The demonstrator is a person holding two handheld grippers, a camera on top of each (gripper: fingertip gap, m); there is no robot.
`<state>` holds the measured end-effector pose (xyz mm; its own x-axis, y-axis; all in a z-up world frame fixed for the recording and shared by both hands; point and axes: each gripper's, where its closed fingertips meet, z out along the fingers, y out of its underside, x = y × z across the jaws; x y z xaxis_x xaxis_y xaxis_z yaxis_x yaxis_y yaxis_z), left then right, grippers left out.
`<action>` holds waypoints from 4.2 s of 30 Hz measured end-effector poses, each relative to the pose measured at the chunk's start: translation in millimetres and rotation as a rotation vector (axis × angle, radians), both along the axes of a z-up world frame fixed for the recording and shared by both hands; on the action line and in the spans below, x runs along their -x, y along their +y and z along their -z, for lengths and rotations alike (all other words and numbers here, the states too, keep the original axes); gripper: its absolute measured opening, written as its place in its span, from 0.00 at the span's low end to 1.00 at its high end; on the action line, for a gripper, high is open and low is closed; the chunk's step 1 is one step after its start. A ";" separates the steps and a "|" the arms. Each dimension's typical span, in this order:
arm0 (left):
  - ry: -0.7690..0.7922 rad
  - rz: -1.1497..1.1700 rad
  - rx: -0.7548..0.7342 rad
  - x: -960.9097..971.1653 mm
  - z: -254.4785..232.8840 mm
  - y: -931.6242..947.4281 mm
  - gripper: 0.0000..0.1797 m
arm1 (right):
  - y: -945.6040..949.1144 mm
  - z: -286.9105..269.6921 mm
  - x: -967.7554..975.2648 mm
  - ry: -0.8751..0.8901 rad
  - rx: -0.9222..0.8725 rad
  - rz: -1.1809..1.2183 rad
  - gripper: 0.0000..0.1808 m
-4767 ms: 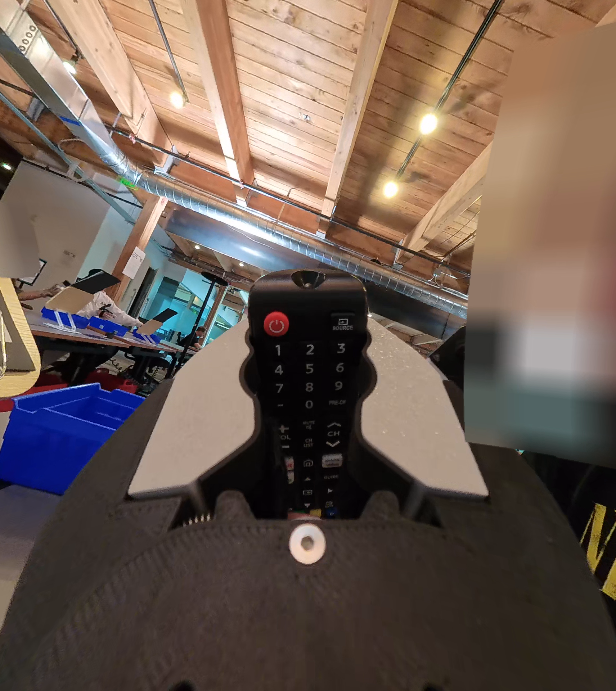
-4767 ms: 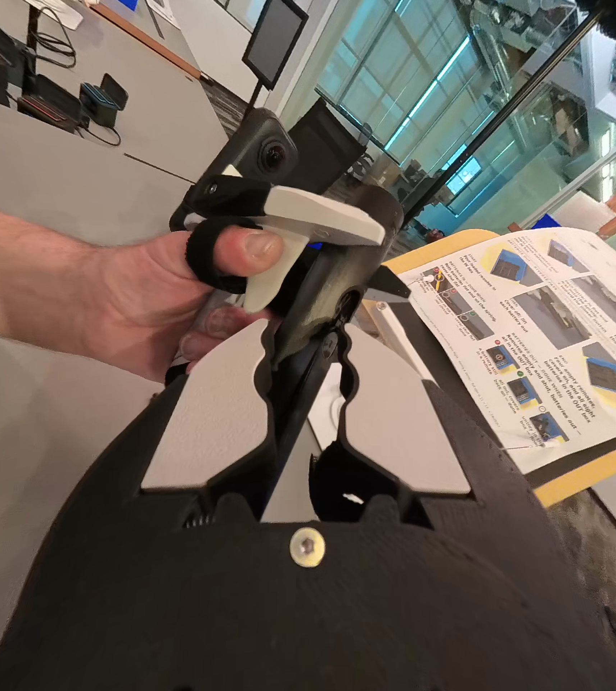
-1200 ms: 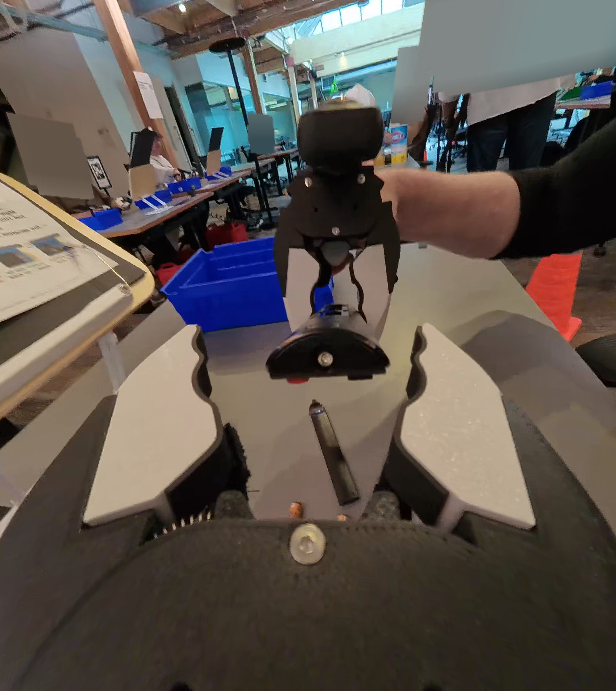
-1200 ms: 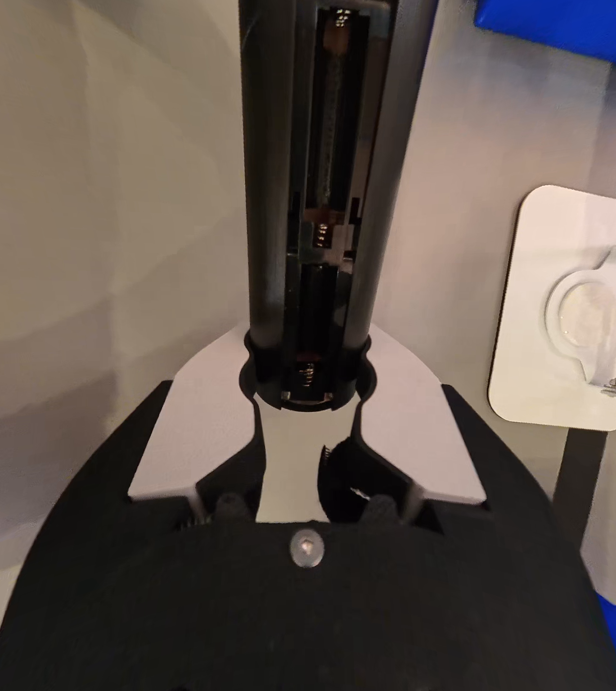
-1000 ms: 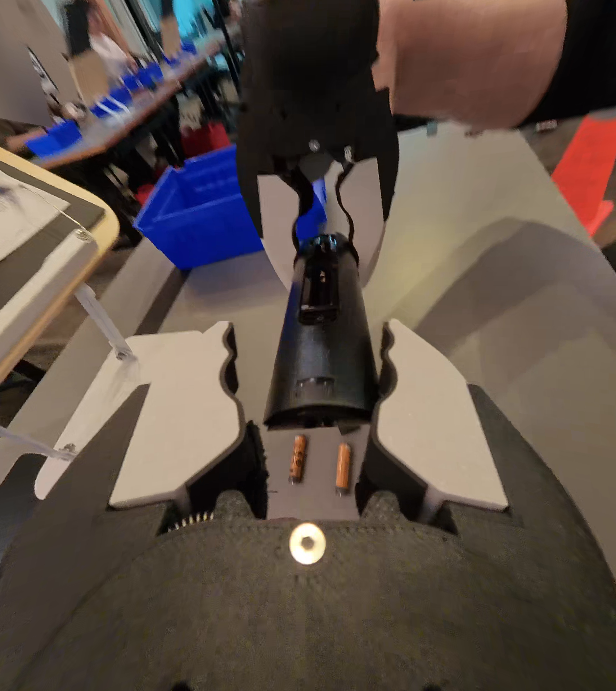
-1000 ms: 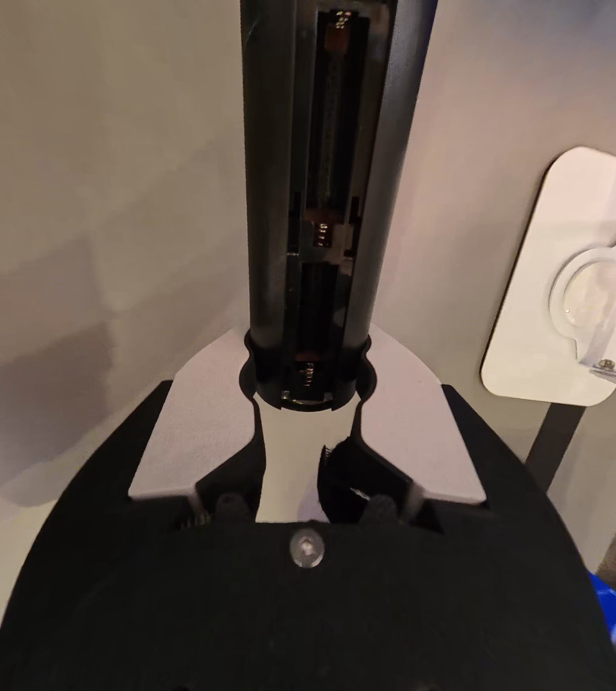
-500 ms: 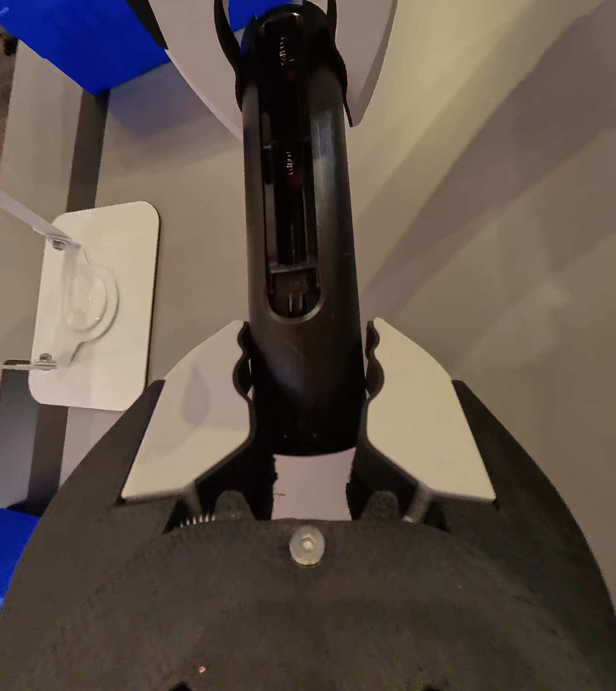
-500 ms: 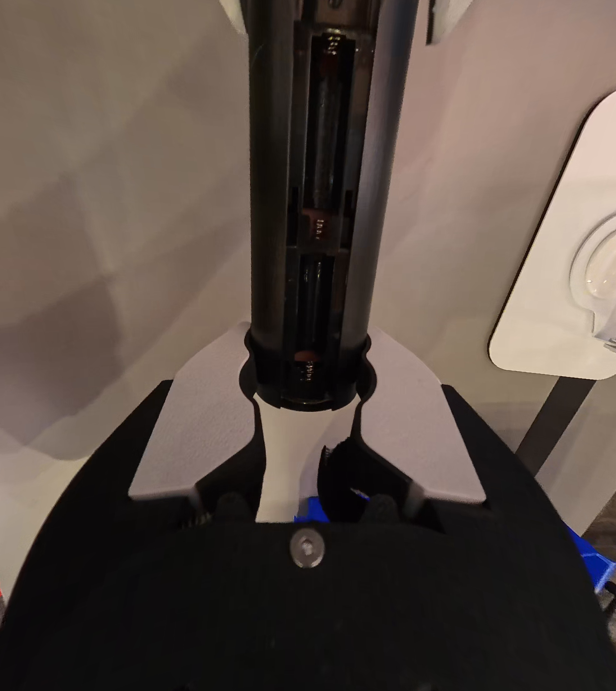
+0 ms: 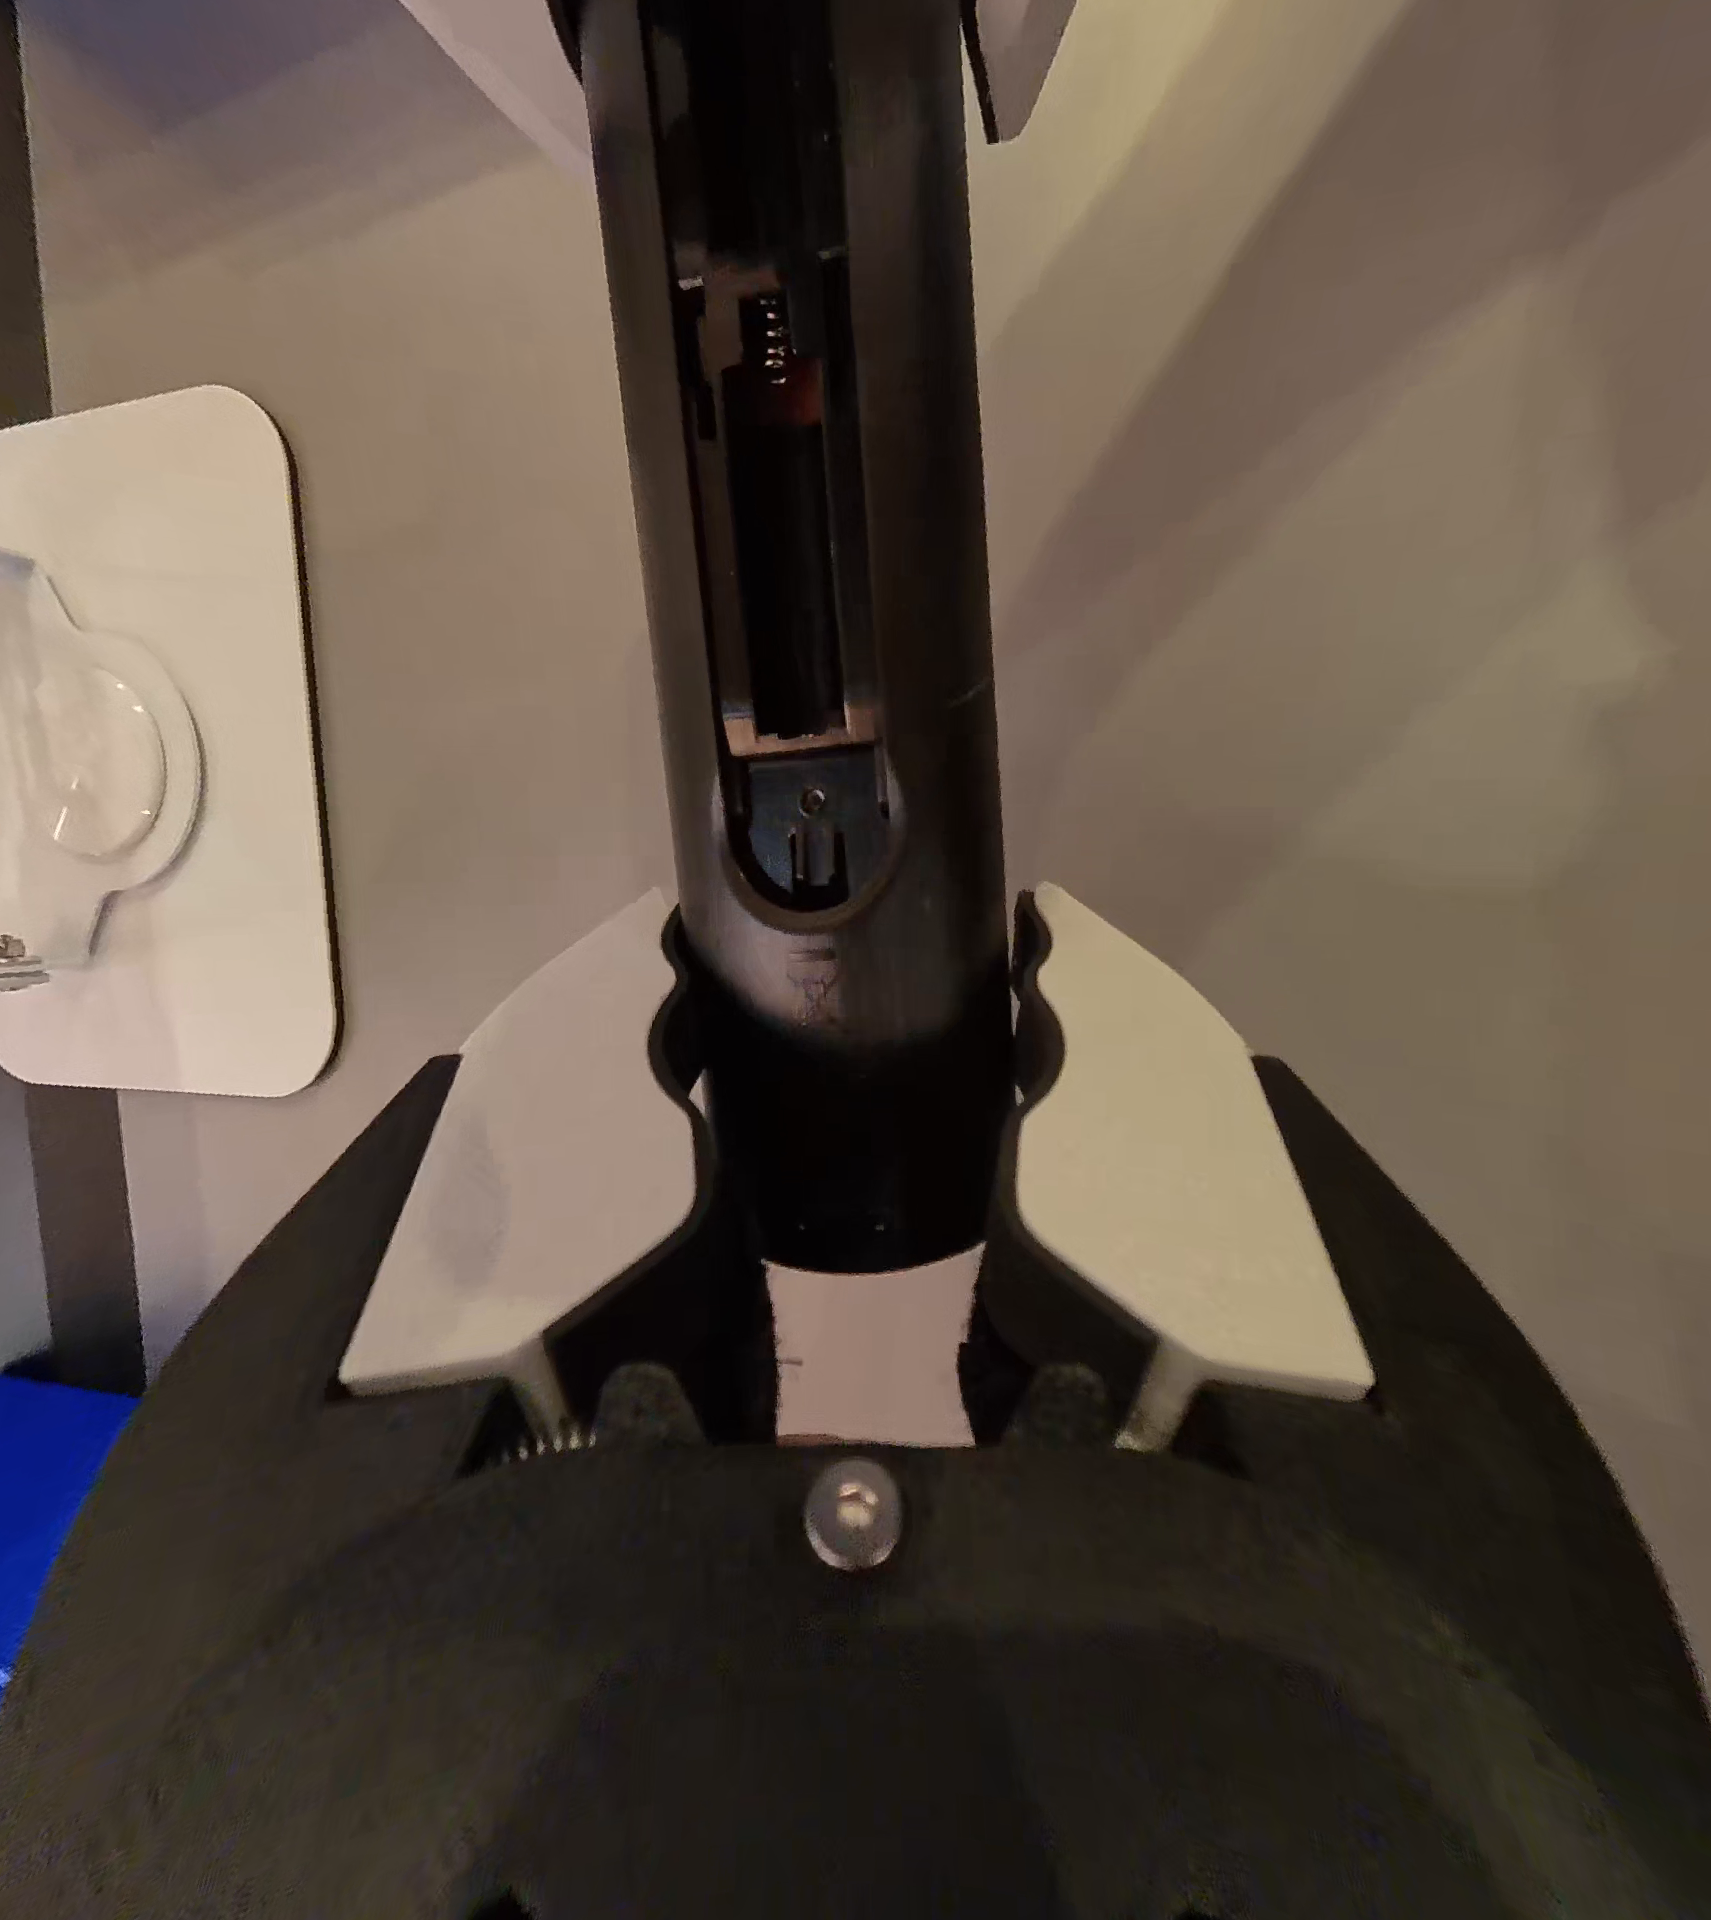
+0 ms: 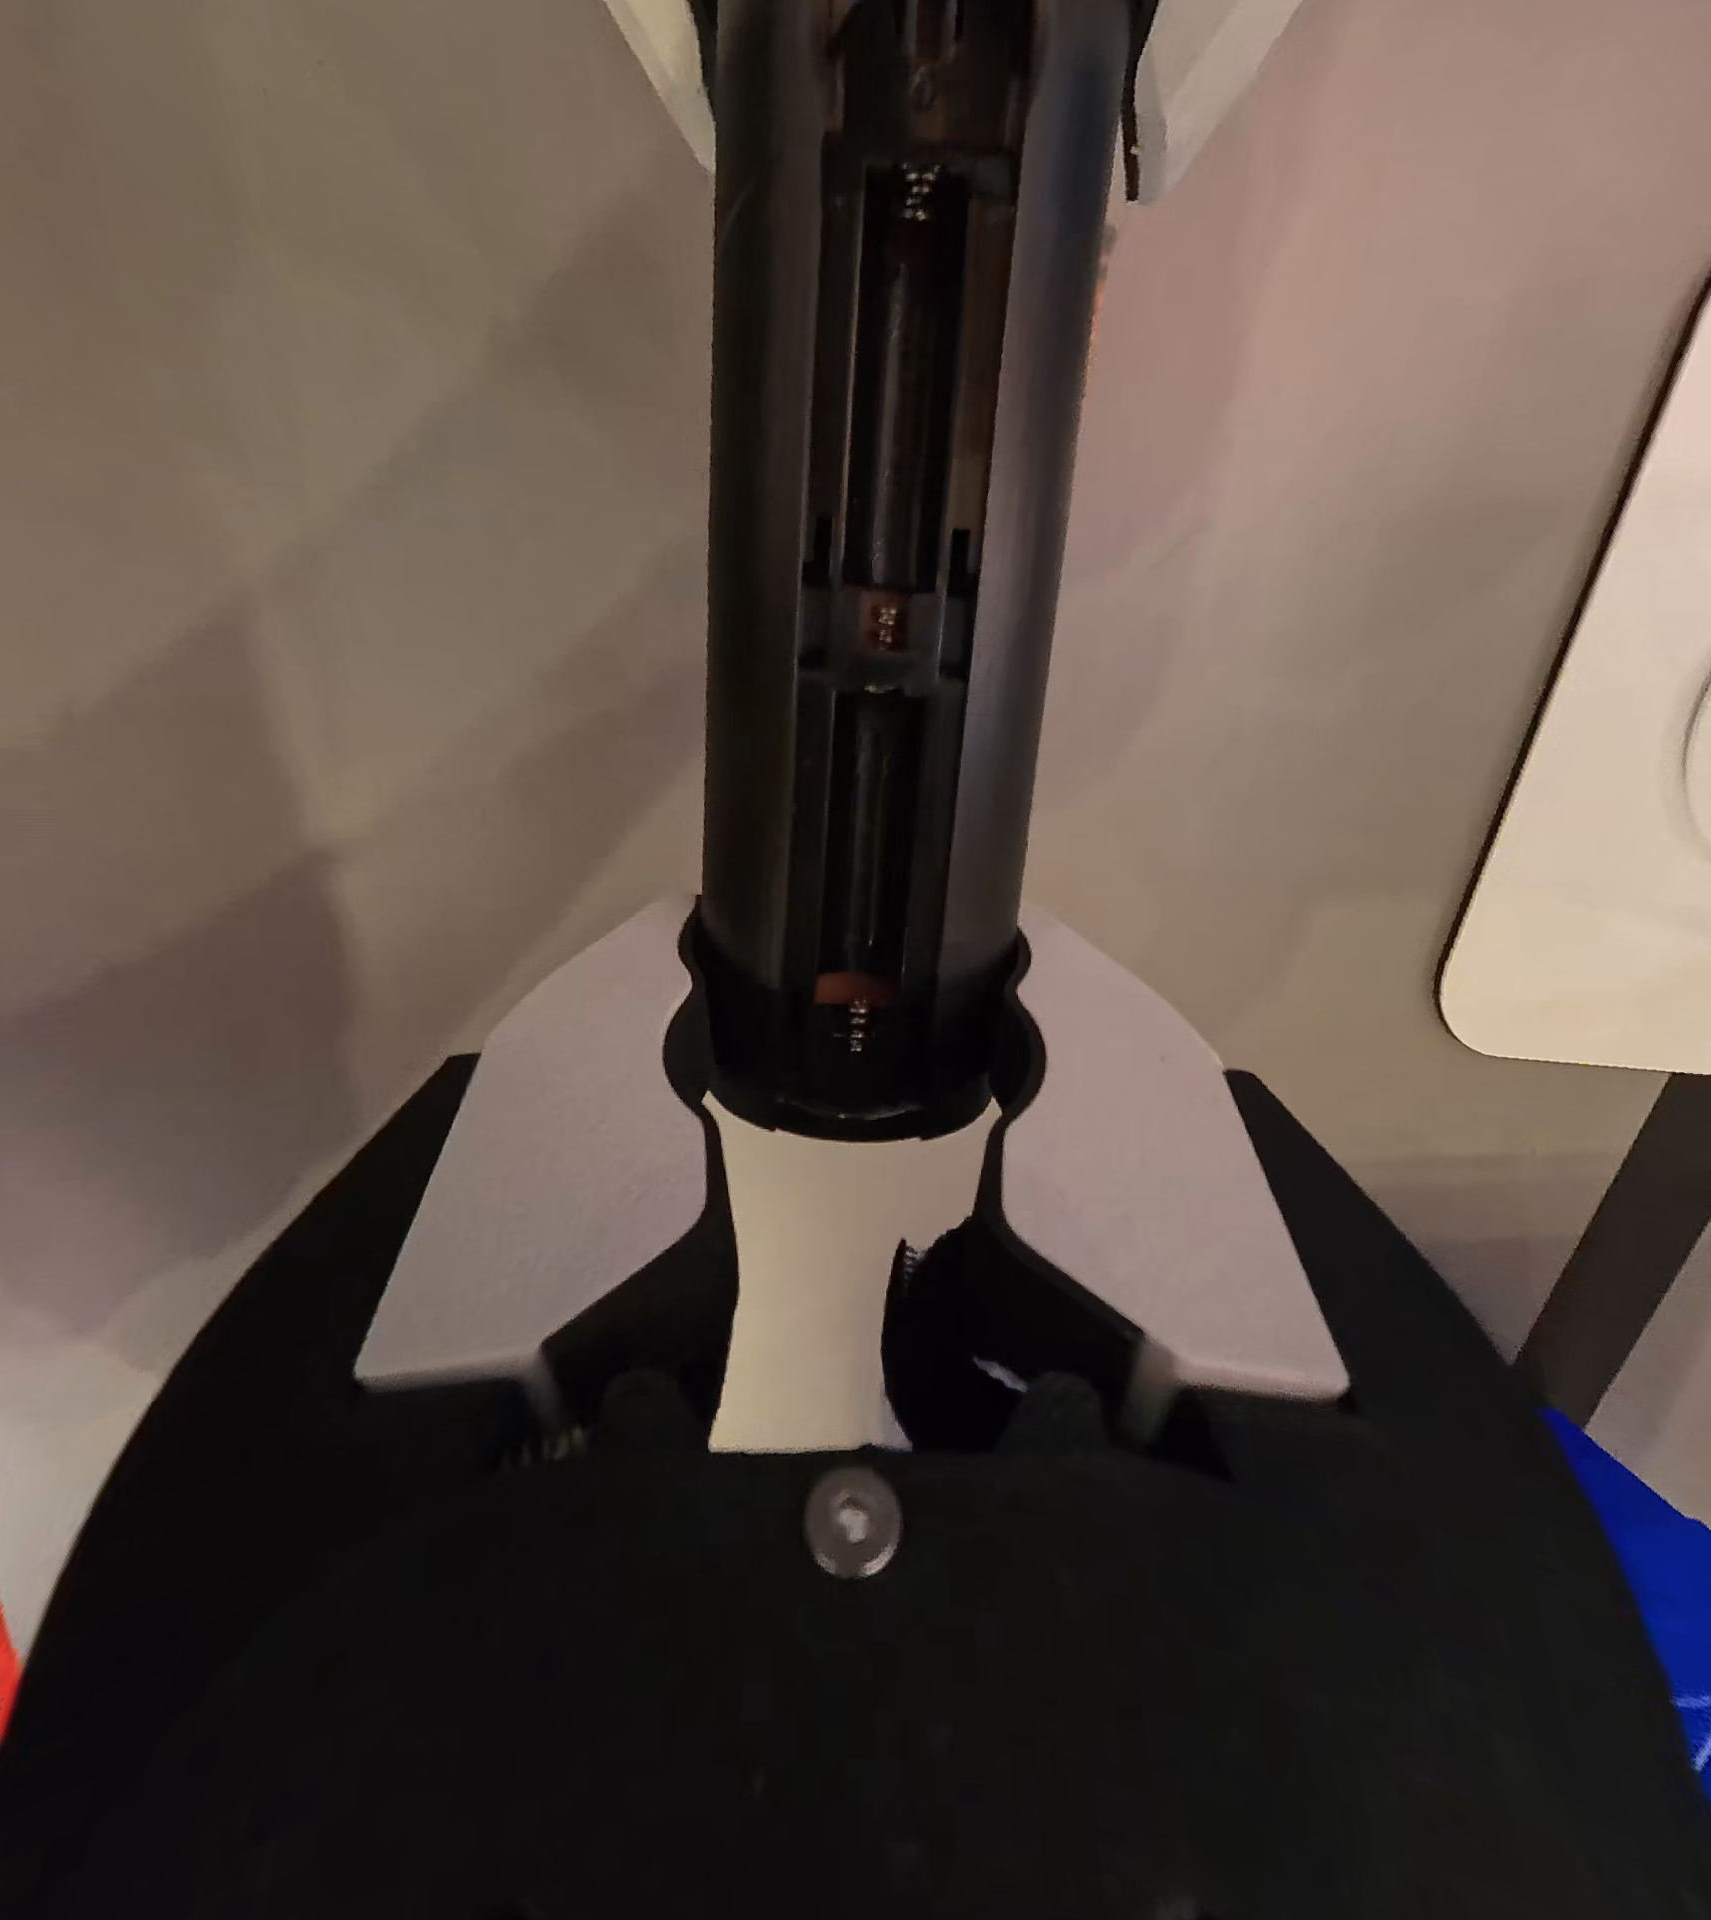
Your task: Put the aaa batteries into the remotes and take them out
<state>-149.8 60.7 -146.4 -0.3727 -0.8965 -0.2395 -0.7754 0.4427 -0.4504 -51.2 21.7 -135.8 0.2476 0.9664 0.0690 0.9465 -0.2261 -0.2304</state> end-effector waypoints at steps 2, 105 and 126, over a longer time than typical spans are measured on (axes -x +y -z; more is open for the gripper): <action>0.006 0.007 -0.005 -0.1 0.7 0.6 0.32 | -0.1 -0.3 1.0 0.028 0.002 0.007 0.28; -0.387 -0.232 0.011 51.0 -2.1 63.4 0.31 | 98.5 -21.3 135.7 0.454 -0.126 -0.194 0.05; -0.499 -0.377 -0.140 35.3 -26.0 74.4 0.31 | 124.4 -49.2 80.5 0.830 -0.369 0.676 0.71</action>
